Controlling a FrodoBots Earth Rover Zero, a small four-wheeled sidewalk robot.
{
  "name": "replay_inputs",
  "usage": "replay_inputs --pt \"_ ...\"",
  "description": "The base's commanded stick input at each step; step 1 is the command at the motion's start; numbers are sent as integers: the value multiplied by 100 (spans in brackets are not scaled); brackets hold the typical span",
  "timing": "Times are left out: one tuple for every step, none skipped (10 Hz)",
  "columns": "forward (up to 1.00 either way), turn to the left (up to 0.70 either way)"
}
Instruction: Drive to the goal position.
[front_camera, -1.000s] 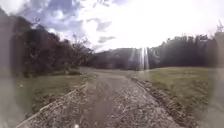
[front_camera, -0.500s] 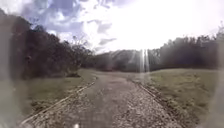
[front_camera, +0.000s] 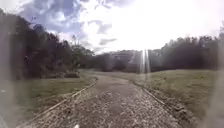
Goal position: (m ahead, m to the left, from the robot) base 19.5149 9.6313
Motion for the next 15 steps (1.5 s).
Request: replay_inputs --pt "70 0" --pt "70 0" --pt "70 0" --pt "70 0" --pt "70 0" --pt "70 0" --pt "70 -33" --pt "70 -28" --pt "70 -8" --pt "70 0" --pt "70 0" --pt "70 0" --pt "70 0" --pt "70 0" --pt "70 0"
